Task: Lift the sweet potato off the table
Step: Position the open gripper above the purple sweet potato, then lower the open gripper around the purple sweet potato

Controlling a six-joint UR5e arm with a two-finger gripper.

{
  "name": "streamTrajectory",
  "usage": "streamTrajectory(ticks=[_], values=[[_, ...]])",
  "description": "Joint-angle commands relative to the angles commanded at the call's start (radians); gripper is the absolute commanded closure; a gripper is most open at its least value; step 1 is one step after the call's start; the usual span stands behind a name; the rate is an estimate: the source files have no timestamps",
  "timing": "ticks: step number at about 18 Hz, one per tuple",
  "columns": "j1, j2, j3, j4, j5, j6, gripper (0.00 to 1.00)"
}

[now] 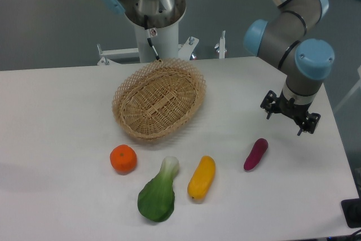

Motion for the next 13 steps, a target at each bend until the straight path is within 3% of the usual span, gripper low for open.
streamTrajectory(ticks=[7, 10, 13], values=[[-0.003, -0.008, 0.003, 0.003, -0.032, -0.025, 0.00], [-0.002, -0.021, 0.003, 0.038, -0.141, -0.136, 0.00], [-0.006, -0.054, 0.000, 0.089, -0.155, -0.195, 0.00]])
